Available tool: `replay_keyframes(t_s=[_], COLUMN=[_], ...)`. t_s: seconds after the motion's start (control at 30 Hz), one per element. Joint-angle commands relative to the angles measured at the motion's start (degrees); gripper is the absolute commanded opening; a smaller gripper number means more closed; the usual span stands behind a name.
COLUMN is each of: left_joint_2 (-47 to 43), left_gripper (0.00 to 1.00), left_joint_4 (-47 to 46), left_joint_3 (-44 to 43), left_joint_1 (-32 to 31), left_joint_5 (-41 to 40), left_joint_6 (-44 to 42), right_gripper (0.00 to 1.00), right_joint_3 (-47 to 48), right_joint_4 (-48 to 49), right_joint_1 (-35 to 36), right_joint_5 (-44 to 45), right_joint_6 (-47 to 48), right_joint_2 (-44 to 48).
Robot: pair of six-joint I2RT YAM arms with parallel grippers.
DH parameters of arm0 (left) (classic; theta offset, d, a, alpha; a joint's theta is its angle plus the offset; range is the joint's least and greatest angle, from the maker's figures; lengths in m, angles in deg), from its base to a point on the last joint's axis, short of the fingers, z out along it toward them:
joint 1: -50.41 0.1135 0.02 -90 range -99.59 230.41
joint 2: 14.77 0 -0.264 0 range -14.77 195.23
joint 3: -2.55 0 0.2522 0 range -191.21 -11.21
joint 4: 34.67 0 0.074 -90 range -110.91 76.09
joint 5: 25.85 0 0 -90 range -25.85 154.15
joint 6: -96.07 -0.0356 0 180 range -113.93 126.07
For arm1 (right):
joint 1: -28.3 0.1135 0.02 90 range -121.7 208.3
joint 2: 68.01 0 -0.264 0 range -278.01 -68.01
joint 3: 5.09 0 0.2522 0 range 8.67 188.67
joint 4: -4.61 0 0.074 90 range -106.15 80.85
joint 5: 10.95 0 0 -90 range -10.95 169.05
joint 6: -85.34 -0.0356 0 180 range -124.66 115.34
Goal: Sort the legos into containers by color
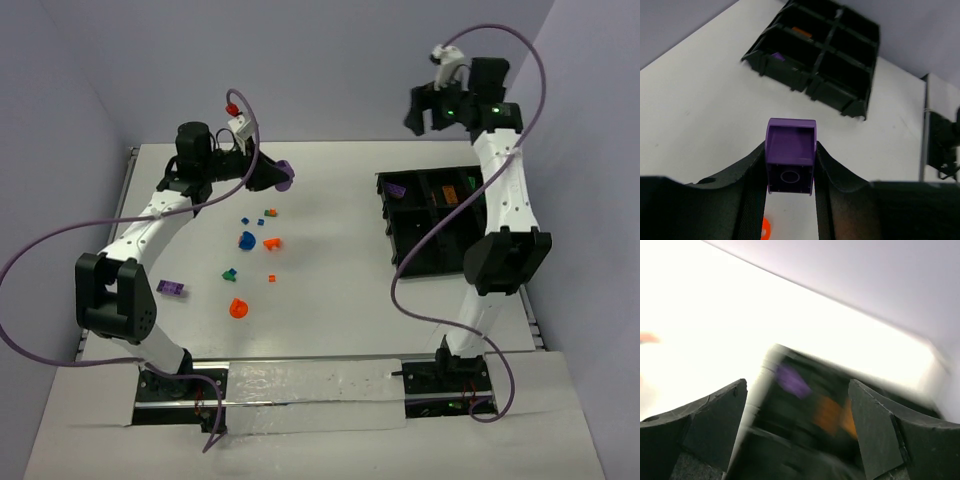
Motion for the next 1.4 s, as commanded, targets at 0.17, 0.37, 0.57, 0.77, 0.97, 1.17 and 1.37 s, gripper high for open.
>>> replay_keyframes(t_s=[0.17, 0.37, 0.57, 0.77, 0.97, 1.17, 1.37], left_joint_2=[-4.8, -5.6, -5.8, -4.7, -4.2, -4.4, -4.3], left_gripper=[0.02, 0.0, 0.0, 0.0, 0.0, 0.0, 0.01], left_joint_4=[-13.2, -10.6, -45.6, -52.6, -53.9, -54.6, -54.2], left_joint_3=[0.9, 0.9, 9.1, 8.2, 7.6, 8.5, 8.2], left_joint_1=[-0.8, -0.2, 0.8, 0.7, 0.6, 0.5, 0.4], left_joint_5=[16.7, 18.4, 15.1, 14.0, 13.5, 13.0, 12.0], left_joint_6=[2.6, 2.7, 33.2, 39.1, 40.0, 40.0, 39.2], right_gripper=[0.88, 0.88, 0.89, 0.89, 0.89, 0.87, 0.75], right_joint_3=[-7.4, -5.2, -6.8, -6.5, -4.9, -3.4, -1.7], right_joint_4=[4.7, -1.1, 4.6, 6.1, 5.1, 9.9, 8.2], right_joint_1=[18.9, 24.8, 27.3, 29.2, 30.6, 31.6, 32.8], right_joint_5=[-30.4, -34.8, -38.0, -40.3, -40.8, -41.7, -43.1], right_joint_6=[3.0, 11.8, 8.1, 6.5, 6.4, 0.6, 0.4], right_joint_2=[5.3, 3.3, 3.8, 3.7, 2.9, 2.0, 0.6])
